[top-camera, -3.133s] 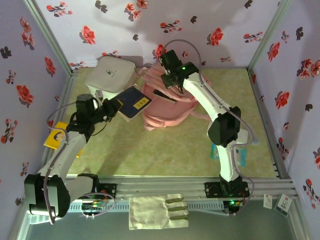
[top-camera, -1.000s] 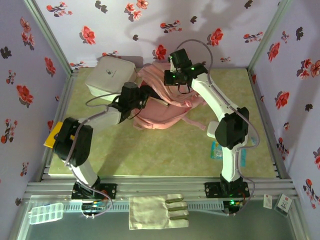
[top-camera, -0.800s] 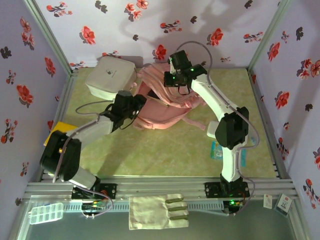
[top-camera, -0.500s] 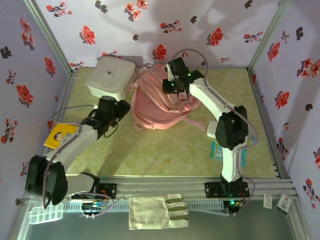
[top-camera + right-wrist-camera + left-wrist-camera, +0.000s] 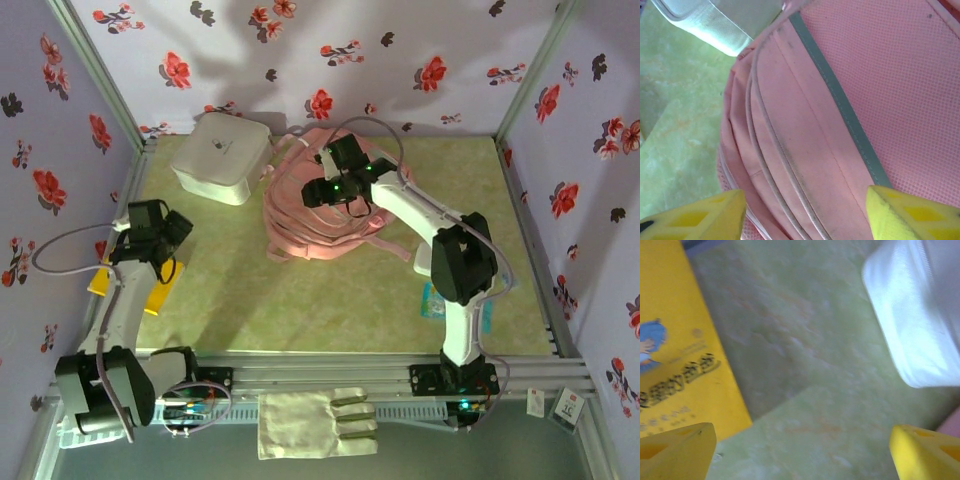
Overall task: Pack the student bag
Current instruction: Close the student bag at the top-center of the table, then move the book to the middle-left of the table.
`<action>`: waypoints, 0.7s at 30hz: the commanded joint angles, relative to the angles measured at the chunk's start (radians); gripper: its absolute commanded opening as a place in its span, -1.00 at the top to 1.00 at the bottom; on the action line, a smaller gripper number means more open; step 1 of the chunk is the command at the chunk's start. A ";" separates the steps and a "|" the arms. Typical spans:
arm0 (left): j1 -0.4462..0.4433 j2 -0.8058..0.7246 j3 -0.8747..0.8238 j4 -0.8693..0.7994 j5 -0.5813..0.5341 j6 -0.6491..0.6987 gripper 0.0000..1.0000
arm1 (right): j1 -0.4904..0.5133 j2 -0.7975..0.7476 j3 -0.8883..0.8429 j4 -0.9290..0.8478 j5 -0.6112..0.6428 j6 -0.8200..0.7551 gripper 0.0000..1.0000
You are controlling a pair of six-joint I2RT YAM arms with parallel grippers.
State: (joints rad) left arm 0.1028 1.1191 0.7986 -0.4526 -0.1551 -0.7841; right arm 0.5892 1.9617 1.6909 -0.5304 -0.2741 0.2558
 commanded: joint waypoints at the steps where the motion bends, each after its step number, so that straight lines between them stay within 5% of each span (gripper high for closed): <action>1: 0.047 0.067 0.024 -0.047 -0.003 0.108 -0.80 | 0.008 -0.048 -0.016 0.090 -0.025 0.047 -0.30; 16: 0.111 0.298 0.021 0.041 0.051 0.220 -0.99 | -0.001 -0.104 -0.128 0.139 0.182 0.212 -0.51; 21: 0.126 0.337 0.014 0.058 0.069 0.235 -0.99 | -0.012 -0.135 -0.169 0.166 0.181 0.197 -0.77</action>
State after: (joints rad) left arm 0.2195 1.4376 0.8242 -0.4114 -0.1104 -0.5888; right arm 0.5838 1.8797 1.5486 -0.4004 -0.1265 0.4503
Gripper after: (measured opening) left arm 0.997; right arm 0.868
